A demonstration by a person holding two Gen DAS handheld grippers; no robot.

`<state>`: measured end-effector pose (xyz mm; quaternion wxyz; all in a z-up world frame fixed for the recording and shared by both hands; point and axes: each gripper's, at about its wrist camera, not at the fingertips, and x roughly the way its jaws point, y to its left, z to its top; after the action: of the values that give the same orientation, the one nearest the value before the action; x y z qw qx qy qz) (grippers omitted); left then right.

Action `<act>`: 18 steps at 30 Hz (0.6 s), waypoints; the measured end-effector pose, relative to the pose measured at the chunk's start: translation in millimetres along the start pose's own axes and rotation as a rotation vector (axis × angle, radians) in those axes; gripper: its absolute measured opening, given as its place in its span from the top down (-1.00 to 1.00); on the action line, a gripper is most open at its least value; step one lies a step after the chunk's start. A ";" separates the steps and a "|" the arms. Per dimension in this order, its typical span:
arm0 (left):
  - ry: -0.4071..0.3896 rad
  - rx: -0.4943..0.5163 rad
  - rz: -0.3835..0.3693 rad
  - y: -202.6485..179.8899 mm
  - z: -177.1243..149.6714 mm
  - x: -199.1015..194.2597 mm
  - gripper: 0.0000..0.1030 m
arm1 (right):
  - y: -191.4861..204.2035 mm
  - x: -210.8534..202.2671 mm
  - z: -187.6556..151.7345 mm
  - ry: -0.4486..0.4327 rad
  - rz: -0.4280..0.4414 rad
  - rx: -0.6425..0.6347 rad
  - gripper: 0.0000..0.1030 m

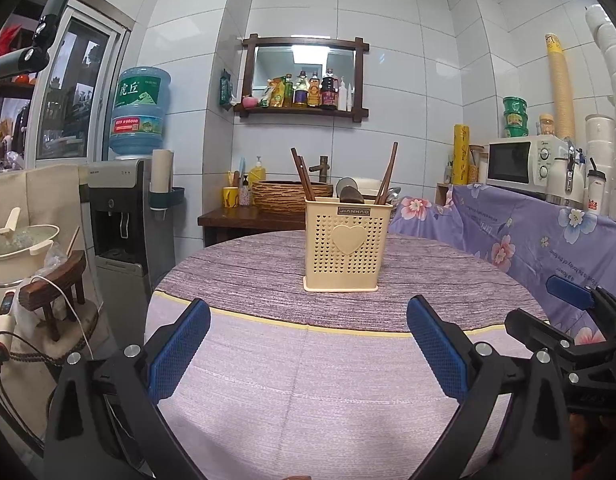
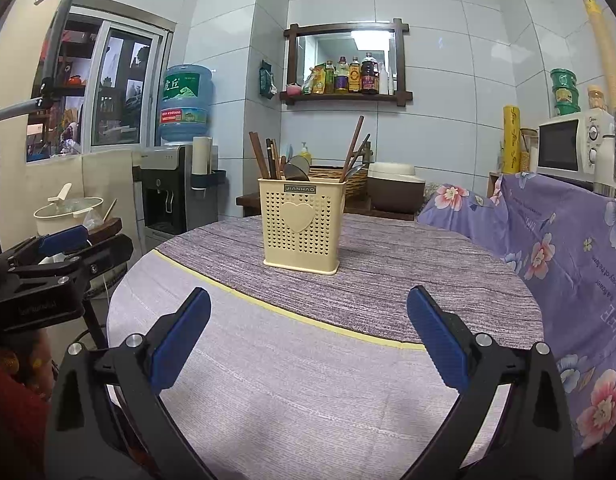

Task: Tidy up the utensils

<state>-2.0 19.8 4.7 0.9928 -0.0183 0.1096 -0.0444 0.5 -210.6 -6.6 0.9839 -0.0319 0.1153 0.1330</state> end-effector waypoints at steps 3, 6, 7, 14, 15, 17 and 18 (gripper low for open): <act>-0.002 -0.001 -0.001 -0.1 0.5 -0.2 -0.90 | -0.3 -0.3 0.4 0.001 0.001 0.002 -0.89; 0.000 0.004 -0.003 -0.5 0.6 -0.4 -0.90 | -1.0 -0.1 1.1 0.003 0.002 0.004 -0.89; -0.001 0.005 -0.003 -0.6 1.1 -0.2 -0.90 | -1.1 0.2 1.6 0.004 0.003 0.005 -0.89; 0.001 -0.009 -0.011 0.5 0.9 0.2 -0.90 | -1.2 0.1 2.2 0.005 0.001 0.009 -0.89; 0.000 -0.009 -0.009 0.9 1.0 0.1 -0.90 | -1.7 0.1 2.5 0.005 0.002 0.008 -0.89; -0.007 -0.009 -0.014 1.2 1.4 -0.5 -0.90 | -1.5 0.0 2.4 0.005 0.001 0.009 -0.89; -0.006 -0.006 -0.013 0.8 1.9 -0.4 -0.90 | -2.1 0.2 2.2 0.006 0.001 0.011 -0.89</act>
<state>-1.9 20.7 6.6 0.9928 -0.0220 0.1065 -0.0505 1.7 -212.4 -4.4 0.9836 -0.0270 0.1187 0.1330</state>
